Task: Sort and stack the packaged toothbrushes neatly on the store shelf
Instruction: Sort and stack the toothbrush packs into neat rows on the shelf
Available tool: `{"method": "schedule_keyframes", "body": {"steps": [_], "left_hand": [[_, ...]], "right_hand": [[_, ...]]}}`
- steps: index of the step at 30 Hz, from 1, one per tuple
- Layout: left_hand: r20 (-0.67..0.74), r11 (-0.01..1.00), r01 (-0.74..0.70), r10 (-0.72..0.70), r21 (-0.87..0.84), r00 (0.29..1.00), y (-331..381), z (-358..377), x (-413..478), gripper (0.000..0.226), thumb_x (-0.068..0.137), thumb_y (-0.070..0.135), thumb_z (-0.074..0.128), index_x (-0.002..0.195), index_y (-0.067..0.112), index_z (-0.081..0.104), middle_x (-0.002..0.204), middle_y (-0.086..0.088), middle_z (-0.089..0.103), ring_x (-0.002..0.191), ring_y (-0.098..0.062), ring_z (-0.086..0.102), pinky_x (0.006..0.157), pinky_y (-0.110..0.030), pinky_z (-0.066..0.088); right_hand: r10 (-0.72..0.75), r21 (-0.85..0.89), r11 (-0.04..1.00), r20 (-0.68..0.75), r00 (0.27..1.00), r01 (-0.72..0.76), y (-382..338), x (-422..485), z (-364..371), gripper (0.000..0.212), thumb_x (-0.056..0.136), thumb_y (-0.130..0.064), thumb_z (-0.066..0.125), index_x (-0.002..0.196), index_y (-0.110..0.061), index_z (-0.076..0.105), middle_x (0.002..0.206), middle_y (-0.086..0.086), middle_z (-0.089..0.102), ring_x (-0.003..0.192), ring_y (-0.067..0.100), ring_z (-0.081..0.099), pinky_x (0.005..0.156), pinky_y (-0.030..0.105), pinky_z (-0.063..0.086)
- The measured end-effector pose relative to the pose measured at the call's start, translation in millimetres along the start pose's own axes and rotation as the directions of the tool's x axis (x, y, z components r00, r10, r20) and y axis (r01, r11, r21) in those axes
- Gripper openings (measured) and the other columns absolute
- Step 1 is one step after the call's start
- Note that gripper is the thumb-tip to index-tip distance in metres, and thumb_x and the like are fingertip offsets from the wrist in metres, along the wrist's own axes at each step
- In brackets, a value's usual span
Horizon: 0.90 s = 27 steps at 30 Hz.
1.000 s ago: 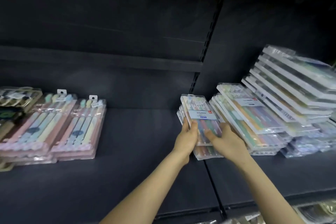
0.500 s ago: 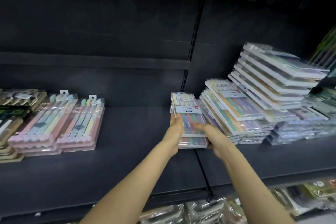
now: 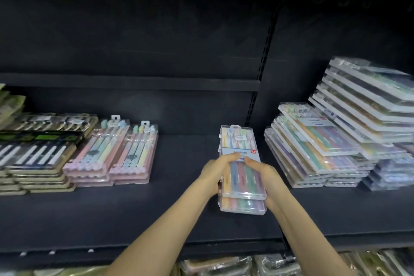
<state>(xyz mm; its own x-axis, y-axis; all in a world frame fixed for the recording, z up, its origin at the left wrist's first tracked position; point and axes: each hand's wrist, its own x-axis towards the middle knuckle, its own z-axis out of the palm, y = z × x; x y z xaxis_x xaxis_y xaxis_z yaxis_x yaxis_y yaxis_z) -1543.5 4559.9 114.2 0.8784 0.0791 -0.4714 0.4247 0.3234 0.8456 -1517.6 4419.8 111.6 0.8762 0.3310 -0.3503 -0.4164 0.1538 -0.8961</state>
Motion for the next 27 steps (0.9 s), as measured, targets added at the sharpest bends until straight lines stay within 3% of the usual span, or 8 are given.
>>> {"method": "schedule_keyframes", "body": {"steps": [5, 8, 10, 14, 19, 23, 25, 27], "left_hand": [[0.069, 0.981, -0.076, 0.09, -0.177, 0.994, -4, -16, -19, 0.047, 0.074, 0.03, 0.077, 0.115, 0.01, 0.068, 0.112, -0.02, 0.068, 0.104, -0.038, 0.065, 0.096, -0.054, 0.049], [-0.009, 0.943, -0.275, 0.278, -0.186, 0.961, -1, -33, -39, 0.067, 0.059, 0.029, 0.085, 0.117, 0.008, 0.061, 0.108, -0.016, 0.069, 0.096, -0.033, 0.069, 0.08, -0.044, 0.057], [-0.028, 0.877, -0.472, 0.471, -0.087, 0.882, 1, -45, -51, 0.077, 0.053, 0.032, 0.087, 0.119, 0.015, 0.053, 0.111, -0.007, 0.068, 0.098, -0.024, 0.069, 0.073, -0.033, 0.057], [0.086, 0.702, -0.688, 0.686, 0.183, 0.723, 5, -67, -67, 0.087, 0.06, 0.027, 0.085, 0.133, 0.032, 0.037, 0.13, 0.004, 0.056, 0.118, -0.012, 0.057, 0.094, -0.029, 0.051], [0.183, 0.568, -0.707, 0.71, 0.422, 0.68, 2, -92, -74, 0.099, 0.066, 0.032, 0.085, 0.13, 0.066, 0.018, 0.142, 0.017, 0.038, 0.131, 0.004, 0.038, 0.098, -0.008, 0.035], [0.215, 0.573, -0.673, 0.665, 0.467, 0.716, -10, -103, -72, 0.101, 0.067, 0.037, 0.082, 0.141, 0.049, 0.015, 0.144, 0.013, 0.037, 0.134, -0.005, 0.037, 0.107, -0.022, 0.037], [0.224, 0.579, -0.639, 0.627, 0.507, 0.746, -20, -108, -68, 0.108, 0.067, 0.037, 0.081, 0.148, 0.033, 0.01, 0.146, 0.011, 0.035, 0.137, -0.008, 0.035, 0.112, -0.036, 0.035], [0.216, 0.577, -0.61, 0.606, 0.543, 0.766, -27, -110, -66, 0.116, 0.067, 0.042, 0.081, 0.151, 0.025, 0.003, 0.148, 0.011, 0.033, 0.138, -0.007, 0.033, 0.113, -0.04, 0.034]], "right_hand": [[-0.158, 0.074, 0.986, 0.105, 0.982, 0.151, 14, -20, 23, 0.029, 0.086, -0.022, 0.068, 0.113, -0.011, 0.067, 0.106, 0.018, 0.071, 0.094, 0.034, 0.07, 0.066, 0.039, 0.058], [-0.281, 0.069, 0.96, 0.169, 0.945, 0.273, 9, -24, 38, 0.047, 0.072, -0.017, 0.078, 0.116, -0.014, 0.062, 0.108, 0.014, 0.07, 0.093, 0.031, 0.07, 0.066, 0.035, 0.057], [-0.344, 0.038, 0.938, 0.246, 0.906, 0.346, -1, -21, 45, 0.064, 0.063, -0.013, 0.077, 0.124, -0.016, 0.055, 0.113, 0.01, 0.069, 0.098, 0.028, 0.069, 0.069, 0.033, 0.057], [-0.363, 0.009, 0.918, 0.424, 0.83, 0.397, -16, -15, 58, 0.082, 0.055, -0.008, 0.08, 0.131, -0.01, 0.048, 0.116, 0.01, 0.068, 0.105, 0.028, 0.066, 0.076, 0.032, 0.056], [-0.388, -0.052, 0.878, 0.506, 0.77, 0.476, -1, -22, 64, 0.069, 0.064, 0.001, 0.077, 0.126, -0.014, 0.05, 0.112, 0.005, 0.07, 0.105, 0.023, 0.067, 0.079, 0.027, 0.055], [-0.328, -0.131, 0.882, 0.518, 0.79, 0.452, 12, -23, 68, 0.079, 0.064, -0.011, 0.08, 0.131, -0.013, 0.038, 0.109, -0.008, 0.07, 0.104, 0.013, 0.066, 0.079, 0.02, 0.053], [-0.294, -0.147, 0.889, 0.543, 0.787, 0.434, 21, -24, 67, 0.079, 0.07, -0.009, 0.077, 0.136, -0.017, 0.034, 0.119, -0.005, 0.066, 0.112, 0.016, 0.063, 0.084, 0.022, 0.053], [-0.279, -0.155, 0.893, 0.545, 0.791, 0.422, 26, -25, 65, 0.081, 0.072, -0.015, 0.077, 0.14, -0.015, 0.032, 0.124, 0.0, 0.064, 0.116, 0.019, 0.06, 0.088, 0.024, 0.052]]}}
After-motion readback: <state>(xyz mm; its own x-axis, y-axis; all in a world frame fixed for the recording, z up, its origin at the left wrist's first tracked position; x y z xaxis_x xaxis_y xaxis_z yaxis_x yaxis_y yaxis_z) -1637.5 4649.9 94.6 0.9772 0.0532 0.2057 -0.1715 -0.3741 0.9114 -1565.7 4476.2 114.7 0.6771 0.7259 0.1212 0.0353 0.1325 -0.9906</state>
